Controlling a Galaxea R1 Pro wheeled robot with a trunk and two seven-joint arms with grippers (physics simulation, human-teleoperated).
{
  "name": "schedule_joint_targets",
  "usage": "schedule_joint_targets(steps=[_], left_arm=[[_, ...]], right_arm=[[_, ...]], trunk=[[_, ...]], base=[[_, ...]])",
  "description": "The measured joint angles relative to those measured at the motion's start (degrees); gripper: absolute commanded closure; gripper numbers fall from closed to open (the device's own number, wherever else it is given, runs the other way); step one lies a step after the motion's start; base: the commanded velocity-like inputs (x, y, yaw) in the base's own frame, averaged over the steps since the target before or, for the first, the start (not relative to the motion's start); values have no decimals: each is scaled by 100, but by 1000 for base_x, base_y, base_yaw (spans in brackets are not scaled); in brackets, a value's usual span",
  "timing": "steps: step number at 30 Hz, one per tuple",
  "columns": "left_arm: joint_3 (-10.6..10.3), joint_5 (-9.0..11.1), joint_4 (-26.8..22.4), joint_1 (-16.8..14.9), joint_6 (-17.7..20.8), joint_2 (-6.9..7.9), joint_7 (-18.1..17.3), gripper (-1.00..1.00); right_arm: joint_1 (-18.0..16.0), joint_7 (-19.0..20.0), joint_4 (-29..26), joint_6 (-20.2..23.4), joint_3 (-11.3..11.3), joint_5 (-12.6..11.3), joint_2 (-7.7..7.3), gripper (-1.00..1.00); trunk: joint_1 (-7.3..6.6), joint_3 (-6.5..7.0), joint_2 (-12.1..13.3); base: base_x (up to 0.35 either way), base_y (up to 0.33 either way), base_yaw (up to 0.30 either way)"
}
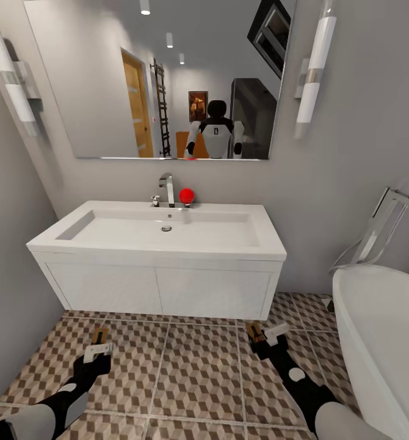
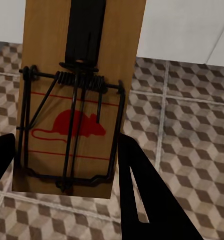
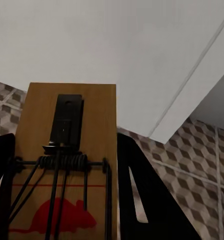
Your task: Take the four mousetraps from the cabinet in the bathroom and place them on the bathroom floor. Make sure all four end up on the same floor surface, and ensure that at least two of them are either under or directly next to the same bathroom sink.
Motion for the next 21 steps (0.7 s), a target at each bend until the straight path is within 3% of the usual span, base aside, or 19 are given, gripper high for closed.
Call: schedule_joint_targets(steps=[7,21], left_arm=[[-5,1,27,14,-37,-42,-18,100],[6,13,61,21,-47,-88,-11,100]], right_arm=[[77,-4,0,-262,2,-17,-10,100],[193,-7,2,-308,13,-9,-16,100]], trunk=[[0,0,0],[0,0,0]], base=[[0,0,0],[0,0,0]])
